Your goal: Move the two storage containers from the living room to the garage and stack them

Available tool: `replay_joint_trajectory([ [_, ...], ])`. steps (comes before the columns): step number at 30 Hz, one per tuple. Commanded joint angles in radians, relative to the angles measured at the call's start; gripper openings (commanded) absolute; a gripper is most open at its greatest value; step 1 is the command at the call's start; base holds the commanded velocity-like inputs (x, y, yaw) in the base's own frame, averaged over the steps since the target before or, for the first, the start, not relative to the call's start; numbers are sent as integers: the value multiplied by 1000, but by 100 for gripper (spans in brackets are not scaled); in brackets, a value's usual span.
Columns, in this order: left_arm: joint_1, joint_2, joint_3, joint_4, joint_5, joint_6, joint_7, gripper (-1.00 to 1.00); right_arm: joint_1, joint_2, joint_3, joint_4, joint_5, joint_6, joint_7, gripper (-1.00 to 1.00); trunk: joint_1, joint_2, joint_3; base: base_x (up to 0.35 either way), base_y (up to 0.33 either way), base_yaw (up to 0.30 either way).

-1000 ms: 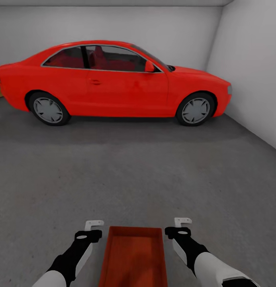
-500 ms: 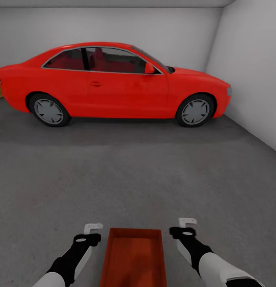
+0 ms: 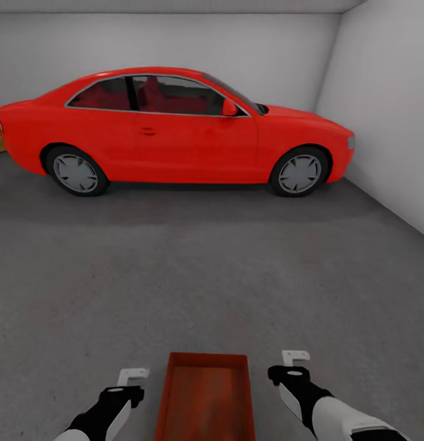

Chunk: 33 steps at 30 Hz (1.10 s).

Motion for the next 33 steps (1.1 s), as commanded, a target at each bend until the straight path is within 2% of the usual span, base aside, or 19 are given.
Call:
replay_joint_trajectory([
  [1, 0, 2, -6, 4, 10, 1, 6, 100, 0, -1, 7, 3, -7, -10, -5, 100, -4, 7, 2, 0, 0, 0],
  [4, 0, 5, 10, 12, 10, -15, 6, 100, 1, -3, 6, 10, -11, -56, -8, 100, -16, 28, 12, 0, 0, 0],
  [5, 0, 7, 35, 15, 9, -21, 6, 100, 1, -3, 6, 12, -12, -73, -12, 100, -19, 35, 15, 0, 0, 0],
  [12, 0, 9, 45, 29, 7, -23, 6, 100, 1, -17, 6, 34, -14, -79, -14, 100, -46, 84, 37, 0, 0, 0],
  [13, 0, 28, 46, 57, 8, -42, 6, 100, 1, -42, 6, 67, -17, -81, -14, 100, -50, 91, 40, 0, 0, 0],
  [14, 0, 39, 46, 75, 10, -51, 5, 100, 7, -54, 6, 79, -19, -83, -13, 100, -54, 98, 43, 0, 0, 0],
  [16, 0, 45, 46, 96, 10, -56, 5, 100, 17, -64, 6, 85, -19, -89, -13, 100, -62, 112, 49, 0, 0, 0],
  [17, 0, 49, 45, 177, 10, -136, 4, 100, 48, -73, 5, 91, -21, -94, -12, 100, -65, 119, 53, 0, 0, 0],
  [23, 1, 50, 44, 270, 10, -175, 2, 100, 84, -73, 4, 106, -21, -95, -7, 100, -88, 161, 71, 0, 0, 0],
  [28, 14, 48, 43, 347, 9, -234, 0, 100, 133, -72, 5, 110, -15, -99, -5, 100, -108, 196, 87, 0, 0, 0],
  [33, 66, 45, 42, 381, 7, -284, 0, 100, 215, -69, 6, 111, -11, -144, -3, 100, -127, 231, 103, 0, 0, 0],
])
